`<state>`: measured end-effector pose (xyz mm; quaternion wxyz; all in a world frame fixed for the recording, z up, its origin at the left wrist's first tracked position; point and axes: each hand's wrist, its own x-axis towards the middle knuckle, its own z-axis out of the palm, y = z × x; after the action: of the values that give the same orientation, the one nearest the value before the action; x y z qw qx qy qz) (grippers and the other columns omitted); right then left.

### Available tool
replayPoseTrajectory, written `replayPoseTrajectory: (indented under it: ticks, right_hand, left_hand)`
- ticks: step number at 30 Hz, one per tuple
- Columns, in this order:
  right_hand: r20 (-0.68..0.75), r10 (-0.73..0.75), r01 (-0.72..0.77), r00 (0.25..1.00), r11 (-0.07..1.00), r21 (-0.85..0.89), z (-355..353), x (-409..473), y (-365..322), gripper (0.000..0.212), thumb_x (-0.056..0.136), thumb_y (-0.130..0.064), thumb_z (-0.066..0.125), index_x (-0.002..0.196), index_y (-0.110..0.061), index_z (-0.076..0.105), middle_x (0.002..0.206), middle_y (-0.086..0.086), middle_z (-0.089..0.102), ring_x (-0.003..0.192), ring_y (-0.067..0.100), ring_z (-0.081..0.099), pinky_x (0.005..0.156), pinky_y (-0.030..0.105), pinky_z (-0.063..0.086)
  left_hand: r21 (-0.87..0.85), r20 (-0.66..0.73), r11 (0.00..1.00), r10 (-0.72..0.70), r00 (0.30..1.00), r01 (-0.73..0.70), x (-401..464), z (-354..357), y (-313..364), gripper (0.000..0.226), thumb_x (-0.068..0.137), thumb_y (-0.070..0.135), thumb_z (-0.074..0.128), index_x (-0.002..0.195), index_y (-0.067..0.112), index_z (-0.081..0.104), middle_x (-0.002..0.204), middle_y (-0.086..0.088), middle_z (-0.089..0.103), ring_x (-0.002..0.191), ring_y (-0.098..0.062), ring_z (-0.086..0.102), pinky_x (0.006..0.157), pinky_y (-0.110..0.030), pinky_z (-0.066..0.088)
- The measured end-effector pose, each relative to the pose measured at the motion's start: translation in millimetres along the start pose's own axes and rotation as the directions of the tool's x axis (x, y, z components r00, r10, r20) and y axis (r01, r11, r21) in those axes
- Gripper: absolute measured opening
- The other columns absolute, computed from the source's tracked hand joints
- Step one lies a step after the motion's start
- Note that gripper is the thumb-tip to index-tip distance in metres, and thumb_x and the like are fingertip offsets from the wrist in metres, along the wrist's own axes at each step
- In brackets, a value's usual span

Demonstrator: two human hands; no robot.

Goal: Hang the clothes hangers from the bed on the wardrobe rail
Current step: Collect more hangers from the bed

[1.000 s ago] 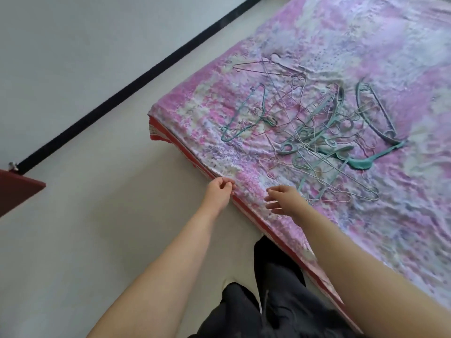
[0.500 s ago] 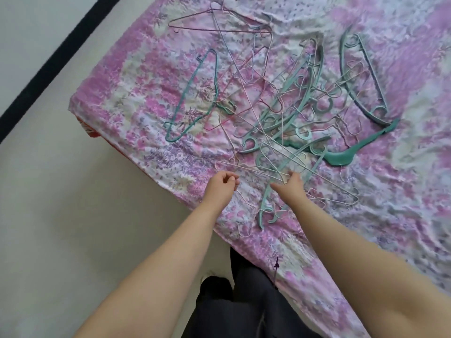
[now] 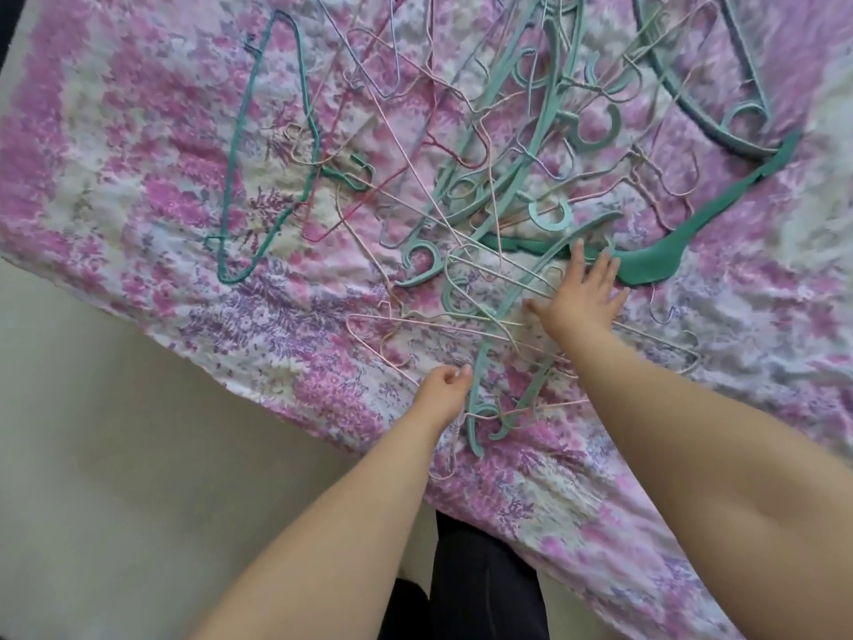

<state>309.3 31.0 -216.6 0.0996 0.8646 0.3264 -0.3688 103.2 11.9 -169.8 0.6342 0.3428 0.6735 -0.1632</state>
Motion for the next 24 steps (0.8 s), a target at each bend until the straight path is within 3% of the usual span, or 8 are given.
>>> replayPoseTrajectory:
  ticks: [3,8,11,14,17,19,22,24]
  right_hand:
    - [-0.071,-0.072,0.066,0.995,0.994,-0.086,-2.2,26.1,8.7,0.113,0.079,-0.066,0.058,0.148,-0.026,-0.023,0.157,0.015,-0.02,0.146,0.03,-0.015,0.116,0.056,-0.003]
    - [-0.141,-0.109,0.093,0.984,0.989,-0.118,-13.8,51.7,7.7,0.123,0.068,-0.076,0.061,0.149,-0.028,-0.019,0.157,0.024,0.003,0.141,0.041,0.02,0.112,0.053,0.019]
    - [-0.096,-0.104,0.101,0.99,0.994,-0.042,-20.7,54.1,-2.2,0.119,0.071,-0.072,0.063,0.147,-0.035,-0.02,0.152,0.025,0.017,0.13,0.043,0.04,0.104,0.052,0.034]
    - [0.032,-0.139,0.136,0.99,0.987,0.085,-18.4,43.7,-13.0,0.112,0.073,-0.064,0.067,0.148,-0.039,-0.013,0.153,0.022,0.013,0.118,0.043,0.052,0.088,0.048,0.048]
    - [0.141,-0.183,0.162,0.973,0.976,0.145,-16.3,33.5,-22.9,0.107,0.076,-0.06,0.067,0.149,-0.036,-0.007,0.154,0.022,0.016,0.121,0.042,0.051,0.089,0.047,0.048]
    - [0.195,-0.23,0.205,0.953,0.968,0.142,-19.5,30.4,-28.7,0.102,0.077,-0.06,0.066,0.151,-0.03,0.002,0.145,0.022,0.036,0.117,0.039,0.054,0.085,0.042,0.047]
    - [0.168,-0.268,0.282,0.949,0.957,-0.065,-35.8,31.4,-41.8,0.078,0.082,-0.065,0.057,0.141,-0.02,0.031,0.12,0.015,0.061,0.104,0.034,0.06,0.073,0.036,0.046]
    - [0.036,-0.261,0.263,0.965,0.948,-0.177,-49.4,35.8,-55.1,0.067,0.083,-0.066,0.052,0.126,-0.014,0.046,0.12,0.016,0.058,0.107,0.034,0.056,0.074,0.036,0.045]
  left_hand:
    - [0.024,0.036,0.997,-0.072,0.997,0.071,17.1,15.2,6.7,0.079,0.093,0.059,0.046,0.151,0.012,0.022,0.154,-0.006,0.032,0.138,-0.028,0.035,0.113,-0.043,0.029]
    - [-0.044,0.065,0.972,-0.227,0.972,0.23,41.4,33.0,22.0,0.111,0.073,0.08,0.052,0.153,0.016,0.009,0.158,-0.01,0.02,0.142,-0.035,0.026,0.114,-0.052,0.025]
    - [-0.059,-0.065,0.974,-0.225,0.972,0.221,52.7,32.8,29.7,0.123,0.064,0.085,0.055,0.153,0.013,0.012,0.157,-0.012,0.023,0.14,-0.036,0.03,0.112,-0.053,0.029]
    - [0.068,-0.319,0.982,-0.146,0.936,0.176,58.9,12.6,31.9,0.115,0.062,0.087,0.052,0.145,0.011,0.03,0.144,-0.014,0.043,0.128,-0.036,0.045,0.106,-0.05,0.037]
    - [0.226,-0.464,0.947,-0.1,0.88,0.227,56.1,-19.5,32.6,0.11,0.067,0.085,0.051,0.147,0.014,0.024,0.151,-0.016,0.033,0.137,-0.037,0.032,0.11,-0.053,0.026]
    - [0.297,-0.506,0.92,-0.074,0.859,0.255,53.3,-40.9,31.4,0.11,0.069,0.084,0.05,0.148,0.013,0.022,0.153,-0.016,0.029,0.139,-0.036,0.029,0.109,-0.054,0.023]
    - [0.381,-0.518,0.887,-0.028,0.855,0.261,53.8,-63.9,32.6,0.107,0.073,0.081,0.047,0.15,0.013,0.017,0.157,-0.015,0.019,0.142,-0.036,0.022,0.113,-0.057,0.02]
    - [0.451,-0.534,0.849,0.009,0.845,0.276,57.8,-71.1,41.7,0.094,0.081,0.073,0.044,0.148,0.012,0.023,0.155,-0.014,0.022,0.141,-0.035,0.022,0.113,-0.059,0.016]
